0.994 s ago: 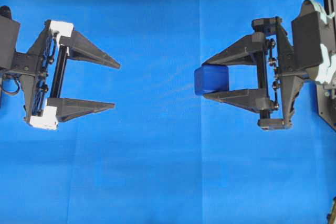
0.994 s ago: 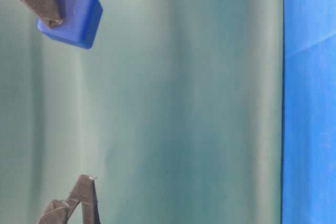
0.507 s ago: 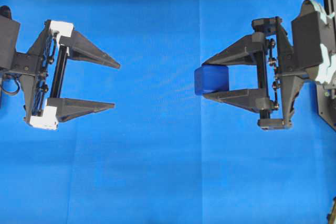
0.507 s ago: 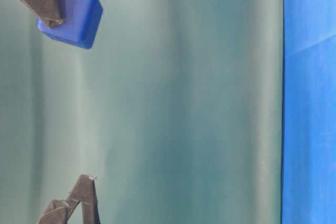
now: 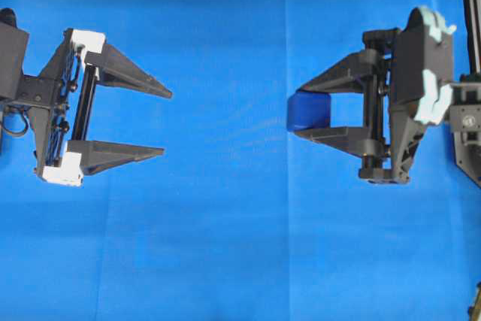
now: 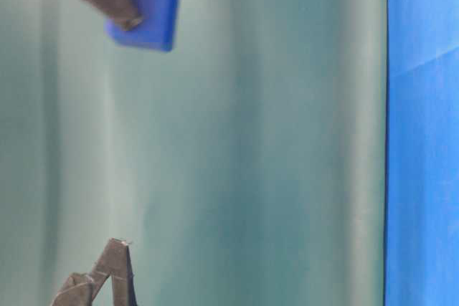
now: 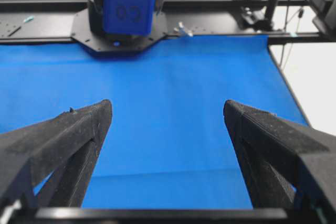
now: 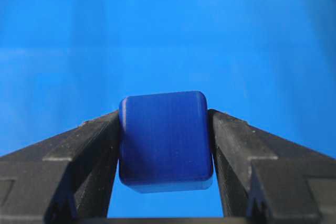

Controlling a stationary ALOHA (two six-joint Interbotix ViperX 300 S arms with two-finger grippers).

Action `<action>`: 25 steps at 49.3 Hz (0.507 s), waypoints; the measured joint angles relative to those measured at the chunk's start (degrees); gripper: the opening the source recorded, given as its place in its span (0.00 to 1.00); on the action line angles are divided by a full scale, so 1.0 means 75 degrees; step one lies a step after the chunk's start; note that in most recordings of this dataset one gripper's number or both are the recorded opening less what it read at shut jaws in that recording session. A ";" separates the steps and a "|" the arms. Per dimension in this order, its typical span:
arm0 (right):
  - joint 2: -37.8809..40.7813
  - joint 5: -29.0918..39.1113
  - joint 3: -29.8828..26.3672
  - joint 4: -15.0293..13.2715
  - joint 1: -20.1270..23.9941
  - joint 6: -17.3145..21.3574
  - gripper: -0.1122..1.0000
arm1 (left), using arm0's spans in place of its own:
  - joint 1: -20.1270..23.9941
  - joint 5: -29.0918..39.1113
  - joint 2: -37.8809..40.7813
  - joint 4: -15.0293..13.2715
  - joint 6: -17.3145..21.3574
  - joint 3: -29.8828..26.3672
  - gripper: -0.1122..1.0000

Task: Handover the blue block to the right arm after grasping it with the left arm, then place it in the designated position.
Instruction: 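Rotate the right gripper downward and lower the cube to the table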

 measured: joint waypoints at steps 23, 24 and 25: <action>0.0023 0.0914 0.0000 0.0352 0.0223 -0.0012 0.50 | -0.0012 0.0000 0.0000 0.0000 0.0012 0.0000 0.93; 0.0035 0.0914 0.0000 0.0352 0.0223 0.0000 0.50 | 0.0000 0.0000 0.0000 0.0000 0.0012 0.0000 0.93; 0.0047 0.0914 0.0000 0.0352 0.0223 -0.0012 0.50 | -0.0012 0.0000 0.0000 0.0000 0.0012 0.0000 0.93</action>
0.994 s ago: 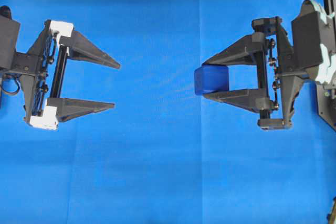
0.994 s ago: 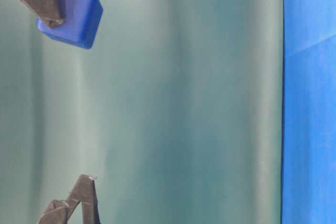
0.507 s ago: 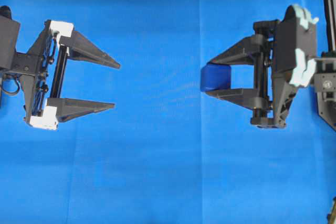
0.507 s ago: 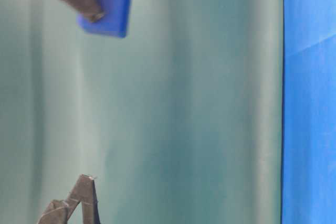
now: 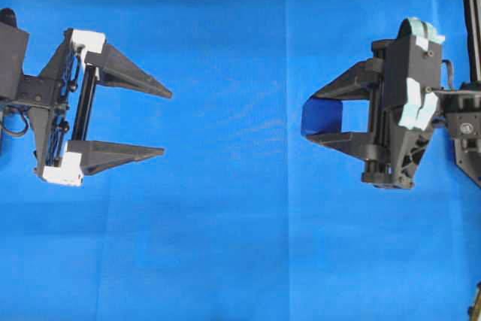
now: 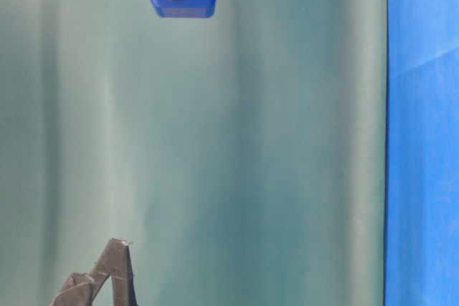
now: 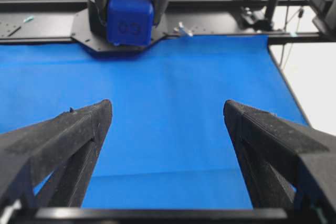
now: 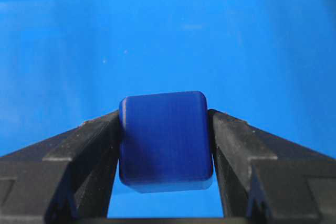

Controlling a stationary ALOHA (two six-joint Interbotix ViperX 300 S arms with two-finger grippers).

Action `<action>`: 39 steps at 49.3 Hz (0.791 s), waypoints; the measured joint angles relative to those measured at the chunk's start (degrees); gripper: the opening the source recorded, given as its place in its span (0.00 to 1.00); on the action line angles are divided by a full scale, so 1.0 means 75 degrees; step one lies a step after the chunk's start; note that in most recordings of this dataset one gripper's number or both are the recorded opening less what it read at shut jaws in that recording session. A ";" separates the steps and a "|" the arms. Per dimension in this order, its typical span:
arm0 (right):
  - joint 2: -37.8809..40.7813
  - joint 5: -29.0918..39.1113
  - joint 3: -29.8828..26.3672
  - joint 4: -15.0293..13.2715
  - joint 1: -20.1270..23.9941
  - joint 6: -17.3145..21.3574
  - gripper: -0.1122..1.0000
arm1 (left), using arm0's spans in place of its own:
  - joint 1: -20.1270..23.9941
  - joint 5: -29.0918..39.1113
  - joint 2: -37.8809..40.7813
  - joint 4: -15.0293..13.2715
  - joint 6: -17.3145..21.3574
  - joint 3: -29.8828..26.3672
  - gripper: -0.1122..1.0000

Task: Handover the blue block to the right arm after grasping it with the left arm, then place it in the designated position.
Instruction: 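Rotate the right gripper downward and lower the cube to the table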

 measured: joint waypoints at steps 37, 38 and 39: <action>0.2285 -0.0539 -0.0035 -0.0035 -0.0352 -0.0023 0.50 | 0.0000 0.0000 0.0023 0.0000 0.0000 0.0000 0.93; 0.2344 -0.0609 -0.0047 -0.0035 -0.0375 -0.0023 0.50 | 0.0000 0.0000 0.0023 0.0000 0.0000 0.0000 0.93; 0.2391 -0.0680 -0.0047 -0.0035 -0.0398 -0.0012 0.50 | 0.0012 0.0000 0.0023 0.0000 0.0000 0.0000 0.93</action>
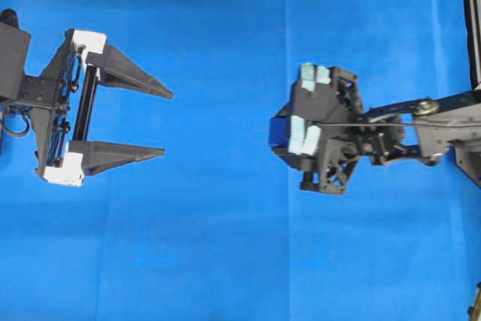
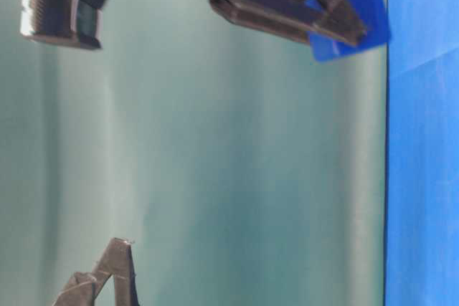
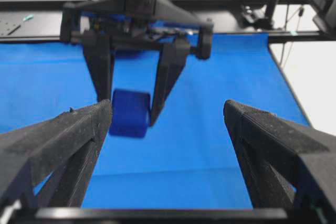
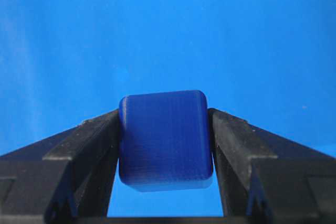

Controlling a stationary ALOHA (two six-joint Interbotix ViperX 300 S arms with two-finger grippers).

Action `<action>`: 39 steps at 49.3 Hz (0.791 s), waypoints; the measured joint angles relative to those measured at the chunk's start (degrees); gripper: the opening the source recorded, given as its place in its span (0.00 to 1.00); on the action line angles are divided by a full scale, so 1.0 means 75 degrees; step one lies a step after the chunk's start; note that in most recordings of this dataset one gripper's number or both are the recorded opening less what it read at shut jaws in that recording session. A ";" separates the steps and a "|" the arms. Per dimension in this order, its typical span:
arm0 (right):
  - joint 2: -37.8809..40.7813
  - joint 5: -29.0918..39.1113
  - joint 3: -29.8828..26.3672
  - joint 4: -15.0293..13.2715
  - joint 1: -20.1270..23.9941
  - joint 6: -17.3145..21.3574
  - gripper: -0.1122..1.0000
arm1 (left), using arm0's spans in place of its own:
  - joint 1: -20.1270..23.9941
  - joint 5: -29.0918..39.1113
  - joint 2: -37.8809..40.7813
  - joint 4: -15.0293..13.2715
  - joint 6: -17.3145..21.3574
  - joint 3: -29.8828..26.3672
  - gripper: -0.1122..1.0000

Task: Handover the blue block to the right arm after grasping it with the left arm, then place it in the designated position.
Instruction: 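Rotate the right gripper downward and lower the cube to the table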

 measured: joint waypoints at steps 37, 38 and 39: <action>0.1770 -0.1980 0.0188 0.0000 -0.0691 0.0012 0.50 | 0.0000 0.0000 0.0012 0.0000 0.0000 0.0000 0.93; 0.1781 -0.2004 0.0199 0.0000 -0.0703 0.0012 0.50 | -0.0012 0.0000 0.0012 -0.0012 0.0000 0.0000 0.93; 0.1793 -0.2027 0.0199 0.0000 -0.0715 0.0012 0.50 | -0.0012 0.0000 0.0012 0.0000 0.0000 -0.0012 0.93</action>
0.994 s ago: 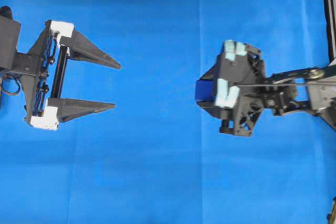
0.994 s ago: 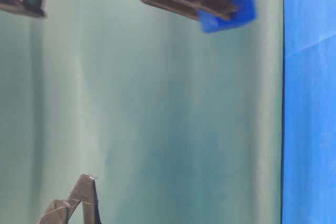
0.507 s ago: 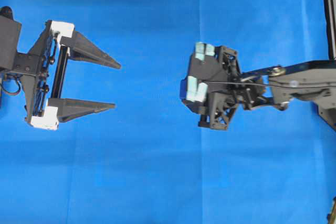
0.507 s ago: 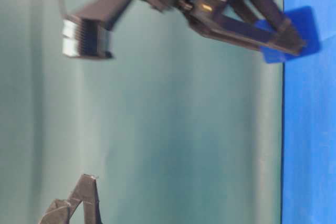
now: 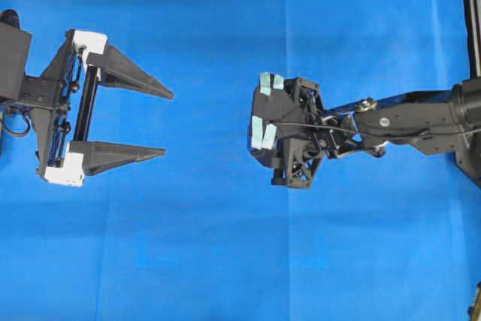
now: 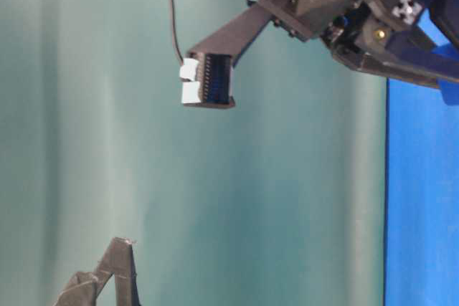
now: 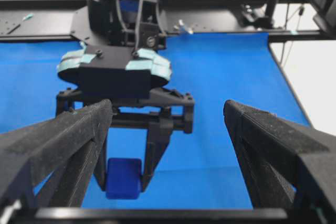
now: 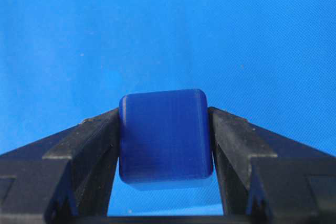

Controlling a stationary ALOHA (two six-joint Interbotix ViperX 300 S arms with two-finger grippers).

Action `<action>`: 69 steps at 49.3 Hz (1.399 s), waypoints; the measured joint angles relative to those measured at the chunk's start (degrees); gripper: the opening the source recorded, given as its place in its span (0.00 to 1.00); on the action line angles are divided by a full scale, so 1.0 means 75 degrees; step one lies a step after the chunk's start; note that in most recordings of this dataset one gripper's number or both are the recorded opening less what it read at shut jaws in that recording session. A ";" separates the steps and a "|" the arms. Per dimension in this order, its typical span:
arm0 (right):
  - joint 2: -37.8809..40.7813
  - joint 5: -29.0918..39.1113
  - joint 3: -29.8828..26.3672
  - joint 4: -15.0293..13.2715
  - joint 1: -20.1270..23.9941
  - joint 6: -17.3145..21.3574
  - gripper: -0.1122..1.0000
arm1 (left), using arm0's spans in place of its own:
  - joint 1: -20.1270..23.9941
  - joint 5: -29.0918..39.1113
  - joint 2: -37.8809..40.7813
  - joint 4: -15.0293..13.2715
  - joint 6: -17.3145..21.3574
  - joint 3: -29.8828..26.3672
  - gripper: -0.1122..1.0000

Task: Handover the blue block to the right arm after grasping it with the left arm, then place it in the designated position.
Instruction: 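Rotate the right gripper downward and lower the cube to the table, then open the right gripper to release the cube on the table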

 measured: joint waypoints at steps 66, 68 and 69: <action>0.0387 -0.0797 0.0305 0.0012 -0.0258 0.0000 0.50 | 0.0000 0.0000 0.0000 0.0000 0.0000 0.0012 0.93; 0.0387 -0.0797 0.0305 0.0012 -0.0258 0.0000 0.50 | 0.0012 0.0000 0.0012 0.0000 0.0000 0.0000 0.93; 0.0387 -0.0809 0.0293 0.0012 -0.0258 0.0000 0.50 | 0.0000 0.0000 0.0000 0.0000 0.0000 0.0012 0.93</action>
